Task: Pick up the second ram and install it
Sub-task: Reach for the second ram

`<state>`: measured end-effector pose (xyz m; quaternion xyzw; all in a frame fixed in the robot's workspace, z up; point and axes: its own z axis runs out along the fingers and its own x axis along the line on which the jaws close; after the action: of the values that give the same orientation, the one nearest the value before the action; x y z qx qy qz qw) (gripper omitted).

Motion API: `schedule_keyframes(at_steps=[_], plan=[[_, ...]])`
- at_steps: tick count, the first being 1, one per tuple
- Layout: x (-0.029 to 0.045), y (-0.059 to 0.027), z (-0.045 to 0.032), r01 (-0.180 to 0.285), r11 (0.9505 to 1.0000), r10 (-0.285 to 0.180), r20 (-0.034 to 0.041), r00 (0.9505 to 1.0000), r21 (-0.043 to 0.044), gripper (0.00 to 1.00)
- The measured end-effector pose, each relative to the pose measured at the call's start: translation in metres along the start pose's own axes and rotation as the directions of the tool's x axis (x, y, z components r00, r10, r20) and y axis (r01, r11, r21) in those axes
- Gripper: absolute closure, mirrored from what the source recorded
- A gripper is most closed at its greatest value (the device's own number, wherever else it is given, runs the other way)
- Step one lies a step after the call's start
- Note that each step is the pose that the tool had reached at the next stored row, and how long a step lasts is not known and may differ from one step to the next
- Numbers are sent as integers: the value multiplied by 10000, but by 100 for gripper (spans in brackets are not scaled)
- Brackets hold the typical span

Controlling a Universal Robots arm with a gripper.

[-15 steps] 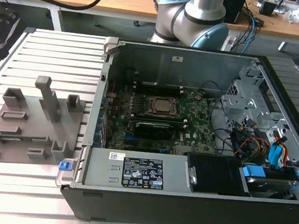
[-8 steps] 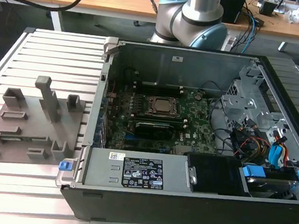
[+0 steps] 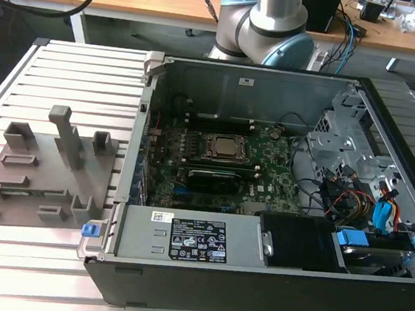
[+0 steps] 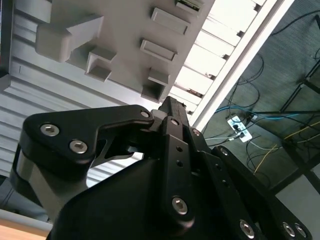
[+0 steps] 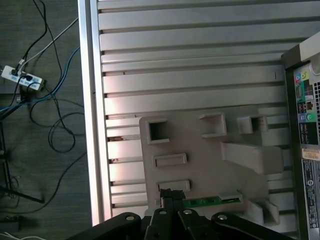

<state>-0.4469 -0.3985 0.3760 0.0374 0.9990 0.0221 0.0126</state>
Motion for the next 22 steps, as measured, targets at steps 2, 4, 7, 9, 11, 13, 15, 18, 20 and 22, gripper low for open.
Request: schedule_keyframes(at_steps=[2, 4, 7, 9, 11, 13, 15, 18, 20, 22], plan=[[101, -8, 8, 0, 10000, 0, 0, 10000, 0, 89], [144, -11, 13, 0, 10000, 0, -1, 10000, 1, 89], [157, -13, 15, 1, 10000, -1, 0, 10000, 0, 89], [159, -20, 15, 0, 10000, 0, -1, 10000, 0, 89], [89, -65, 30, -2, 10000, 2, -17, 10000, 2, 89], [-92, -94, 52, -3, 10000, 3, -78, 10000, 5, 89], [-196, -116, 74, -5, 10000, 5, -114, 9999, 8, 89], [-290, -196, 112, -6, 10000, 6, -134, 9999, 11, 89], [-331, -238, 152, -5, 10000, 6, -140, 9999, 15, 89], [-351, -258, 181, -5, 10000, 6, -141, 9999, 22, 89]])
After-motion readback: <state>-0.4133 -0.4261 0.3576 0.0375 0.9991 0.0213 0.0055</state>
